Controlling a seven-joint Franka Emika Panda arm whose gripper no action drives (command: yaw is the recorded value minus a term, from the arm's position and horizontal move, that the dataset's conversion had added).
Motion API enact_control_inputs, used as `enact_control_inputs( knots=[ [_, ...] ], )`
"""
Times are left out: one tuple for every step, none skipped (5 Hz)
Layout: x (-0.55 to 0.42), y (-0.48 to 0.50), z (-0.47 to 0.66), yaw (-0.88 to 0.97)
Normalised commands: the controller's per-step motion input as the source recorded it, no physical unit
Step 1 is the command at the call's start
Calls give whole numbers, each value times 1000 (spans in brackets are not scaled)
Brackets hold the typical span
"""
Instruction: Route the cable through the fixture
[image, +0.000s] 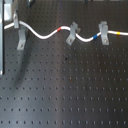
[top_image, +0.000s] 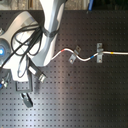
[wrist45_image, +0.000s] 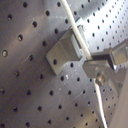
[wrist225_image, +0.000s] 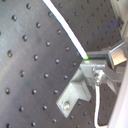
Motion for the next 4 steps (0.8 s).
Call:
enact_control_inputs(
  knots=[
    [-247, 251, 266, 69],
    [-170, 138, 527, 20],
    [-251, 182, 305, 57],
    [-239, 279, 228, 69]
  ],
)
